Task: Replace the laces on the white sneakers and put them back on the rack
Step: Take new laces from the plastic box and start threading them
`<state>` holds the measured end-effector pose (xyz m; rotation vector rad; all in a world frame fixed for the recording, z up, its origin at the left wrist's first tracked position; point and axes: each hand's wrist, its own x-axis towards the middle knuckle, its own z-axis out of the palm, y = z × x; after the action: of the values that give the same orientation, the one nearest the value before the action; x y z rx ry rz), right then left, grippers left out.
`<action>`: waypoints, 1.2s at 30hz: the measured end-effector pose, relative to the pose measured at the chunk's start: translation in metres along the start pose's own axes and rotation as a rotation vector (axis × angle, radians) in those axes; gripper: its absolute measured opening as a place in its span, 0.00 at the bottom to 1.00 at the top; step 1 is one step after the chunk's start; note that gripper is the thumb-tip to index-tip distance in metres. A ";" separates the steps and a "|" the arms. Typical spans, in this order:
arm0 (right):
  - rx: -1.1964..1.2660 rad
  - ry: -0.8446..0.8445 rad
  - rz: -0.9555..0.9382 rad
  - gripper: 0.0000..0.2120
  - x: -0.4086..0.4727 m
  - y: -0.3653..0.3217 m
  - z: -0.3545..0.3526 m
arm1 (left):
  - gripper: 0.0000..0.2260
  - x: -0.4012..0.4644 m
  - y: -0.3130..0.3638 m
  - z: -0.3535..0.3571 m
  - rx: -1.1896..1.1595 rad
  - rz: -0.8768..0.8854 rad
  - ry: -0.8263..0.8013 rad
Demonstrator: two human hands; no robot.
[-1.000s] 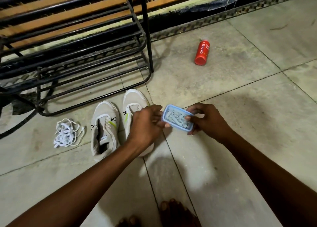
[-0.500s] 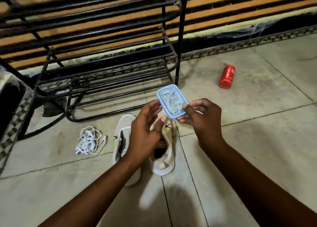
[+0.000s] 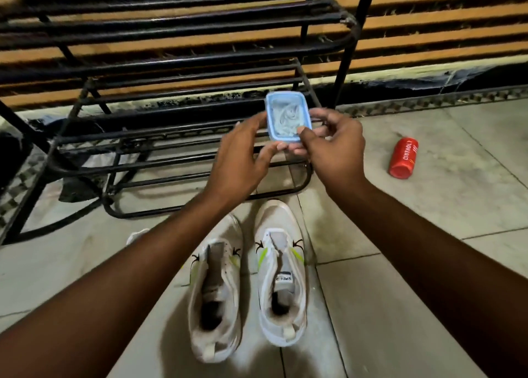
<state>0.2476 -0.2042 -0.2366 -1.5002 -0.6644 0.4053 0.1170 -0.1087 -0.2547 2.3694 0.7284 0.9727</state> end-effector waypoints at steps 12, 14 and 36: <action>-0.250 0.050 0.122 0.11 0.109 0.023 0.015 | 0.28 0.084 -0.026 0.011 0.129 -0.123 -0.413; -0.270 0.034 0.100 0.12 0.113 0.026 0.016 | 0.29 0.086 -0.025 0.010 0.140 -0.136 -0.427; -0.305 0.018 -0.112 0.17 0.043 0.018 0.003 | 0.20 0.044 0.012 -0.004 -0.037 -0.234 -0.054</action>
<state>0.2818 -0.1741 -0.2483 -1.7421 -0.8198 0.2102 0.1442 -0.0891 -0.2241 2.2094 0.9334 0.8136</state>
